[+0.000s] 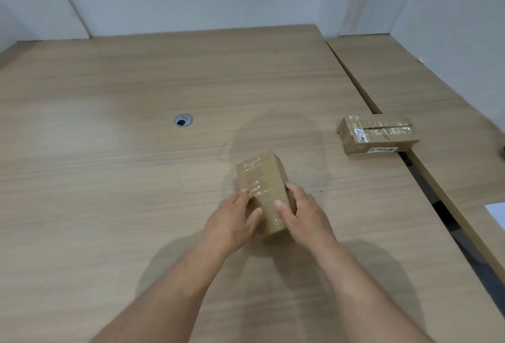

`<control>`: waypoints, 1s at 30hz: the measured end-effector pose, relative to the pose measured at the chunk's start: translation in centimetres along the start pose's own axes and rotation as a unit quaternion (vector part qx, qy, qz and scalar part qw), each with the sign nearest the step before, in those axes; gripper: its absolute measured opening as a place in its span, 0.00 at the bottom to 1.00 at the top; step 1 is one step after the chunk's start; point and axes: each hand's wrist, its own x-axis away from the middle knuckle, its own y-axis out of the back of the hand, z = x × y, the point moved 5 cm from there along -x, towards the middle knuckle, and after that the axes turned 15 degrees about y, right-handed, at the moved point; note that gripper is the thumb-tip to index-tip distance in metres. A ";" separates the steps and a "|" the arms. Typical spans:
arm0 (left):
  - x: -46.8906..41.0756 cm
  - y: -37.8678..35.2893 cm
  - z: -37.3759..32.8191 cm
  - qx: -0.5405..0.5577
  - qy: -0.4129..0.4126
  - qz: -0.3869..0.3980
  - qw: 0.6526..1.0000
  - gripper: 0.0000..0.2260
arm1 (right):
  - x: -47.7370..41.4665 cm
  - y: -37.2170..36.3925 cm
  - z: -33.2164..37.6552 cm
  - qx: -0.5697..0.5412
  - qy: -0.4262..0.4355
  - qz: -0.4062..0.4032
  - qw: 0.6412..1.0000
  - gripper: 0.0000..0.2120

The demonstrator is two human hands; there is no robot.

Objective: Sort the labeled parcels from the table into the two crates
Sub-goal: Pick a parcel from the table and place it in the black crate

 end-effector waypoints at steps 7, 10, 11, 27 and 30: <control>1.5 1.5 2.7 0.275 0.096 0.102 0.951 0.28 | 0.4 -2.3 5.1 -0.109 0.073 -0.010 0.991 0.20; 1.9 2.0 4.5 0.289 0.103 0.080 0.948 0.28 | 0.3 -4.3 5.4 -0.081 0.081 0.040 0.993 0.17; 2.1 2.2 5.2 0.294 0.109 0.073 0.947 0.30 | 0.3 -5.1 5.2 -0.065 0.074 0.059 0.993 0.17; 4.9 2.6 15.7 0.483 0.209 0.060 0.848 0.28 | -0.5 -10.5 7.9 -0.233 0.034 0.141 0.962 0.38; 6.4 2.6 17.2 0.520 0.198 0.060 0.829 0.27 | -0.4 -11.0 9.1 -0.325 0.042 0.192 0.925 0.44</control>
